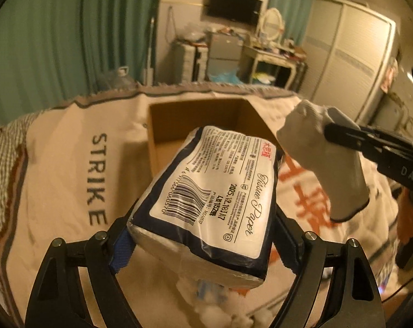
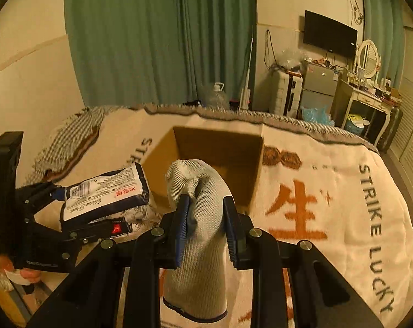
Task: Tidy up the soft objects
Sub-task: 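Carry the tissue pack and glove into the cardboard box and open both tools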
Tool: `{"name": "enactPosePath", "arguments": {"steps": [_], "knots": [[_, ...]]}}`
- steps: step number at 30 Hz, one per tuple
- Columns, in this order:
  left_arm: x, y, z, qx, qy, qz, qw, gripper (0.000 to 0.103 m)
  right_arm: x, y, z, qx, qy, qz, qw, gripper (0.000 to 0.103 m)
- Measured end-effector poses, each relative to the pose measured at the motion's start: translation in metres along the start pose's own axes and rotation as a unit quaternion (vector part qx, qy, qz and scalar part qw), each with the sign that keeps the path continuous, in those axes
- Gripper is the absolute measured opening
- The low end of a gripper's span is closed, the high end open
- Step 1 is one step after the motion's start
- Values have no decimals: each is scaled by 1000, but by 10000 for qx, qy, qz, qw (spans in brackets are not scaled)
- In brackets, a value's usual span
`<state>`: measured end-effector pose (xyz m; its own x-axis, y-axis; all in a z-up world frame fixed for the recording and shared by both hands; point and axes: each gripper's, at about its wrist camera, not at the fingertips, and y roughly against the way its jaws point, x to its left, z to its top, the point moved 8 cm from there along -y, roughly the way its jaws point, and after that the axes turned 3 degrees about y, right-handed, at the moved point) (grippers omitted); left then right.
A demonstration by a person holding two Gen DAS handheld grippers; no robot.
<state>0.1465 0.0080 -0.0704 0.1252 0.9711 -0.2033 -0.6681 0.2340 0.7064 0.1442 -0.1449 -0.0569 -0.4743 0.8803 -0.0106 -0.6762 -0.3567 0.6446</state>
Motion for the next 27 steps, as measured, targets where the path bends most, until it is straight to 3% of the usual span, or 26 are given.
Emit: {"name": "enactPosePath", "arguments": {"steps": [4,9,15,19,21,22,23,24,27], "knots": [[14,-22,28,27,399,-155,9991,84,-7,-17,30,-100,-111,53,9999,24],[15,-56,54,-104,168,28,9998,85,-25,-71,60,55,-341,29,9994,24],[15,-105,66,-86,135,175,9997,85,-57,-139,58,358,-816,-181,9959,24],[6,-113,65,-211,-101,326,9992,92,-64,-159,52,453,-931,-234,9943,24],[1,-109,66,-285,-272,361,9986,95,-65,-160,53,427,-946,-305,9941,27],[-1,-106,66,-287,-355,420,9981,95,-65,-159,53,427,-960,-298,9940,37],[0,-102,68,-300,-416,559,9971,95,-65,-157,54,437,-980,-330,9937,55],[3,-100,73,-309,-444,636,9965,95,-67,-152,56,402,-999,-378,9935,61],[4,-76,83,-374,-441,733,9956,95,-68,-124,67,270,-948,-455,9941,63]]}}
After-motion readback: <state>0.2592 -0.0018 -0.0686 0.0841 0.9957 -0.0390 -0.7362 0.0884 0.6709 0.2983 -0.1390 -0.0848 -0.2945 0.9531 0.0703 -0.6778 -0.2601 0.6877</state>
